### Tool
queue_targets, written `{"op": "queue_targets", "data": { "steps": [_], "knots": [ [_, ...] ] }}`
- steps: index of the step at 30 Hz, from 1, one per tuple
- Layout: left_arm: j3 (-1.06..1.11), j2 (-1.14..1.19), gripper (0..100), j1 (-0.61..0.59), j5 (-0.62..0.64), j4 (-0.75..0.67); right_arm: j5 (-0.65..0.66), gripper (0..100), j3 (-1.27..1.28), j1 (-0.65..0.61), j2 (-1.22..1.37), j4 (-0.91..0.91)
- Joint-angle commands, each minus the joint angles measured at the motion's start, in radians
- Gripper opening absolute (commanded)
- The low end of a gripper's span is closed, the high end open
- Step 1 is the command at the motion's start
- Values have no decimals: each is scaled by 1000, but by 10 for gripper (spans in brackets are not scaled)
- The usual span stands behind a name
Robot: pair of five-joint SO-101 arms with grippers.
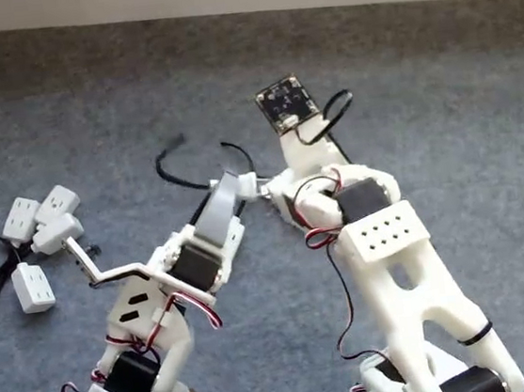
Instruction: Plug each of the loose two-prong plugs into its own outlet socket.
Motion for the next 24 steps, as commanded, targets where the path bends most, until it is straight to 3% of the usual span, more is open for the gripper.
{"op": "queue_targets", "data": {
  "steps": [1, 15, 20, 24],
  "knots": [
    [19, 5, 7, 120, -57, 41, 8, 6, -156, 16, 82, -36],
    [18, 5, 7, 105, -63, 63, 11, 6, -341, 179, 214, 127],
    [18, 5, 7, -47, -60, 43, 9, 6, -341, 282, 214, 143],
    [18, 5, 7, -216, -8, -29, 9, 6, -340, 291, 216, 239]
  ]
}}
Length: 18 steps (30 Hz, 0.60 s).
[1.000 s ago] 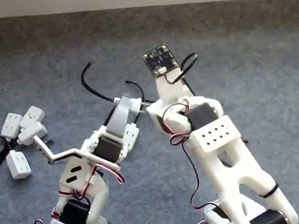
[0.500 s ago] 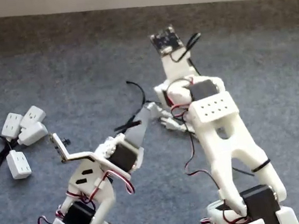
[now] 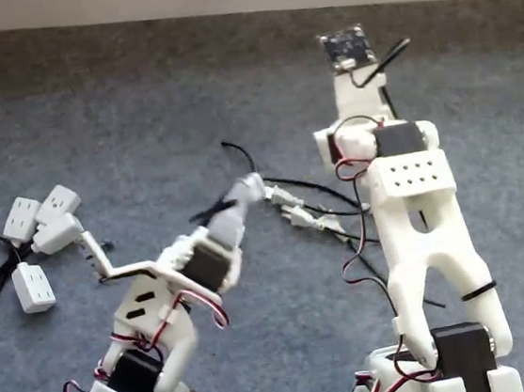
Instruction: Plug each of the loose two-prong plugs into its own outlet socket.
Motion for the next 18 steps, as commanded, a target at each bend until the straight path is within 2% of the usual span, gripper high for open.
{"op": "queue_targets", "data": {
  "steps": [1, 4, 6, 10, 18],
  "knots": [
    [15, -5, 7, -202, 41, -64, 9, 6, -50, 15, -12, 88],
    [18, -5, 7, -343, 18, -46, 8, 6, -48, 19, -2, 168],
    [18, -5, 7, -406, -54, 77, 6, 6, -25, 21, 5, 211],
    [15, -5, 7, -423, -203, 321, 3, 6, 67, 21, 33, 206],
    [-59, -5, 7, -450, -384, 528, -120, 6, 191, 42, 91, 139]
  ]
}}
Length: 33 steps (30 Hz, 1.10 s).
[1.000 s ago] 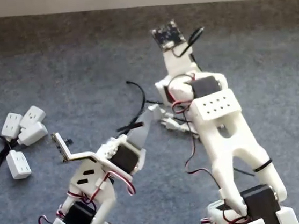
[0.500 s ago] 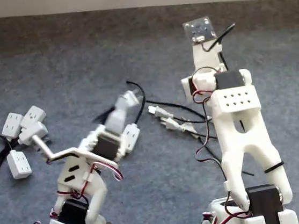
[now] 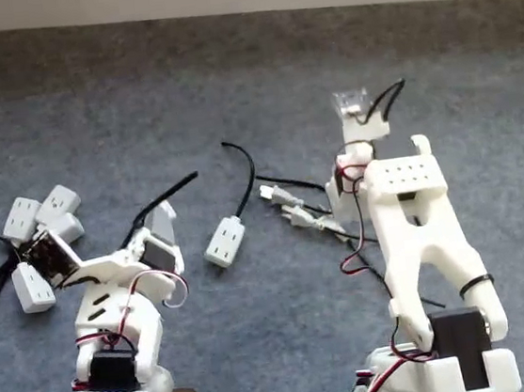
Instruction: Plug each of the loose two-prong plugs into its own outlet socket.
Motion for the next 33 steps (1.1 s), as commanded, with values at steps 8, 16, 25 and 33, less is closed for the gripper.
{"op": "queue_targets", "data": {
  "steps": [8, 16, 25, 33],
  "knots": [
    [-248, -5, 7, -41, -157, 413, -29, 6, 120, 10, 45, -114],
    [-157, -5, 7, -166, -354, 427, -29, 6, 153, 10, 45, -140],
    [-257, -4, 7, -321, -848, 425, -31, 6, 153, 10, 45, -140],
    [-394, 360, 7, -254, -848, 393, -31, 6, 153, 10, 45, -140]
  ]
}}
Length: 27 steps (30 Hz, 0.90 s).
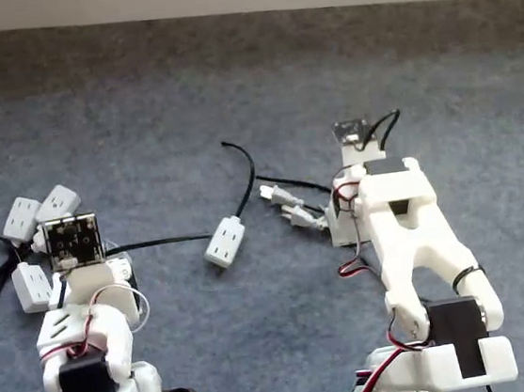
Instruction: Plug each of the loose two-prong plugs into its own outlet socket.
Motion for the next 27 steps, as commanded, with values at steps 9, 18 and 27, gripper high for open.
{"op": "queue_targets", "data": {
  "steps": [9, 18, 27],
  "knots": [
    [-720, 1173, 7, 24, -8, 206, -8, 6, -2, 12, -4, -12],
    [-785, 1386, 7, 22, -11, 103, -8, 6, -2, 12, -4, -12],
    [-608, 1371, 82, 42, -11, -74, -8, 6, 24, 12, -4, -65]
  ]
}}
